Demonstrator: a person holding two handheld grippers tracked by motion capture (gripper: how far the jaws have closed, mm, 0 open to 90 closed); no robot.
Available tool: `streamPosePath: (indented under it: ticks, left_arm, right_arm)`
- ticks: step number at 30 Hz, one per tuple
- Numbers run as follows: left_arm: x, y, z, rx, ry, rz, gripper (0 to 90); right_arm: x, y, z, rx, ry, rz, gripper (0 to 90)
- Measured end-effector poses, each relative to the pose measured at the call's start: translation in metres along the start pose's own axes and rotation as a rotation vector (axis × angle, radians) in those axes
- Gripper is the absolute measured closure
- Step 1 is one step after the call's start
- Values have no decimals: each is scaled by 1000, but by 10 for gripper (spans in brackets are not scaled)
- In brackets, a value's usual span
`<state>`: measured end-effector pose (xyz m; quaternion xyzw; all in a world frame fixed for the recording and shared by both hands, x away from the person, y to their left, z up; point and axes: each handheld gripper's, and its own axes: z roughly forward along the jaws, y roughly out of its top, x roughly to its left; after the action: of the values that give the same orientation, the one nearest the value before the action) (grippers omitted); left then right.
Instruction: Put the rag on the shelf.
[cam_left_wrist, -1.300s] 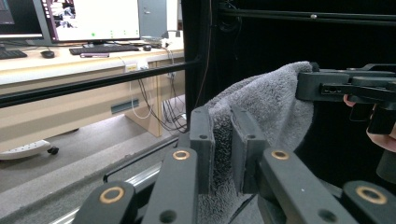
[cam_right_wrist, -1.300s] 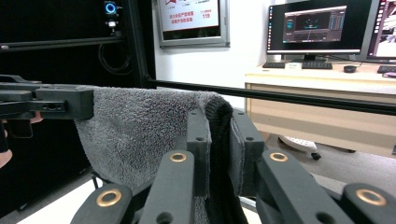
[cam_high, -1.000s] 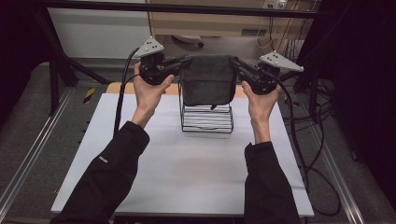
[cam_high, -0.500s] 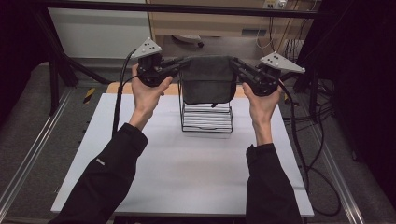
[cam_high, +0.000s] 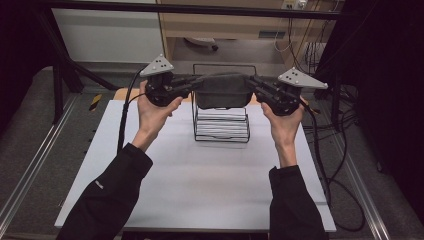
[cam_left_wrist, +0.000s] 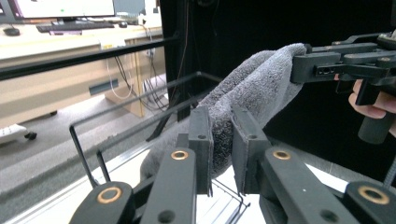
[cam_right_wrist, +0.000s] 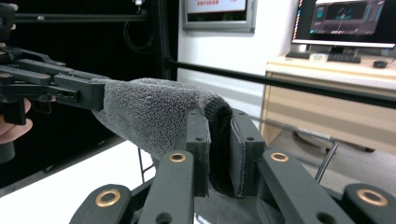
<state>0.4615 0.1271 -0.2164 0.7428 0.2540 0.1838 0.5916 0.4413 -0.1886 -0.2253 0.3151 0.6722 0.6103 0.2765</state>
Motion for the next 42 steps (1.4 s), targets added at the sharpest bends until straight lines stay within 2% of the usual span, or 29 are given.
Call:
streamPosePath:
  ticks: [9, 13, 17, 24, 29, 33, 38, 42]
  left_arm:
    - [-5, -11, -5, 83, -8, 4, 761]
    - [-1, -6, -13, 74, -27, -26, 733]
    - [5, 2, -18, 65, -22, -68, 730]
    - [10, 11, -16, 54, -15, -111, 784]
    - [1, 5, -2, 143, -39, -81, 844]
    - [-3, -1, 5, 195, -63, -76, 877]
    - [-3, -10, 8, 223, -53, -71, 887]
    - [-4, -17, 12, 247, -25, -48, 896]
  right_arm:
    - [3, -16, -5, 31, 37, -5, 796]
    - [3, -21, -7, 39, 44, -11, 796]
    - [2, -25, -8, 51, 53, -17, 793]
    - [4, -33, -9, 67, 60, -45, 786]
    - [4, -36, -9, 67, 67, -46, 775]
    - [4, -36, -10, 78, 70, -55, 752]
    - [6, -36, -11, 89, 78, -60, 690]
    - [9, -34, -12, 79, 94, -47, 604]
